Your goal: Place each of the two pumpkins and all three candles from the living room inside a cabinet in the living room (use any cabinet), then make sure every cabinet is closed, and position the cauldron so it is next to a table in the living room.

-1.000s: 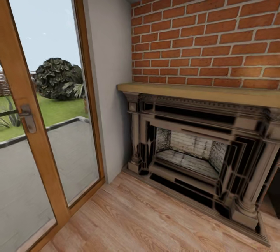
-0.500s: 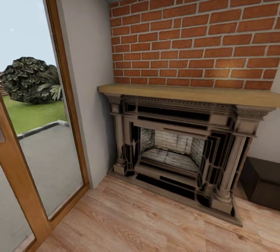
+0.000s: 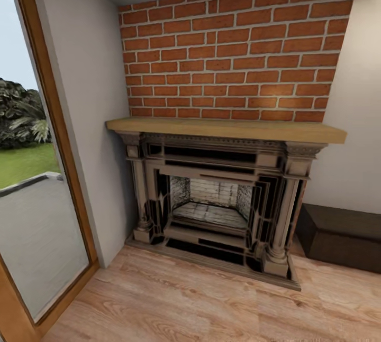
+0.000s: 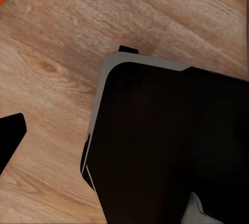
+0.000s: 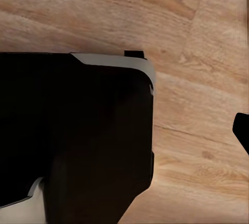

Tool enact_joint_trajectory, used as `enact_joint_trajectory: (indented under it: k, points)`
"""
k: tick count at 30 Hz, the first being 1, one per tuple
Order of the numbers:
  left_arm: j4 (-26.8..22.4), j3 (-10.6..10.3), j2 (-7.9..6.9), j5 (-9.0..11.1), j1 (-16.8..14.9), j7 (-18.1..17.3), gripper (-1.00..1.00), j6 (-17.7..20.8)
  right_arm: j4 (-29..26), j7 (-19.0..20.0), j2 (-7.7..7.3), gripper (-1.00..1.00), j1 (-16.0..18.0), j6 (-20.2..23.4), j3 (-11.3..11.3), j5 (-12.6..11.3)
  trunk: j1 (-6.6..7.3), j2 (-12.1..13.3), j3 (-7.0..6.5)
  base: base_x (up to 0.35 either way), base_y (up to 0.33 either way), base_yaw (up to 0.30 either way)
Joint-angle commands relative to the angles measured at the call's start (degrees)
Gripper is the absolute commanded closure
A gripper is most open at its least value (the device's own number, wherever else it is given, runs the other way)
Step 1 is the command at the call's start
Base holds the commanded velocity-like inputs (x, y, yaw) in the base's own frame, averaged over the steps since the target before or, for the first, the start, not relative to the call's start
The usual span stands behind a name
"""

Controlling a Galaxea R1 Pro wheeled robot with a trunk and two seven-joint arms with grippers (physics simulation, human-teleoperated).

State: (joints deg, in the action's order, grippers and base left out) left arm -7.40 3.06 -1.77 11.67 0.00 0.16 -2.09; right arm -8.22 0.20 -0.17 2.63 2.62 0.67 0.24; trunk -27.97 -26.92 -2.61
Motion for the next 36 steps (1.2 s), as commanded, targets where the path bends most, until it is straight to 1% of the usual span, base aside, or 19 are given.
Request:
enact_joint_trajectory:
  k: [1,10,36]
  points:
    - [0.0,0.3,0.02,0.1,0.0,0.0,-1.00,-0.2,-0.1,0.0,-0.01,-1.00,0.0,0.3,0.1,0.0,0.21,0.4,-0.21,0.000,0.000,-0.293]
    - [0.0,0.3,0.02,0.1,0.0,0.0,-1.00,-0.2,-0.1,0.0,-0.01,-1.00,0.0,0.3,0.0,0.0,2.19,4.0,-2.19,0.000,0.000,-0.292]
    - [0.0,0.3,0.02,0.1,0.0,0.0,-1.00,-0.1,-0.1,0.0,-0.01,-1.00,0.0,0.3,0.0,0.0,2.19,4.0,-3.33,0.000,0.000,-0.287]
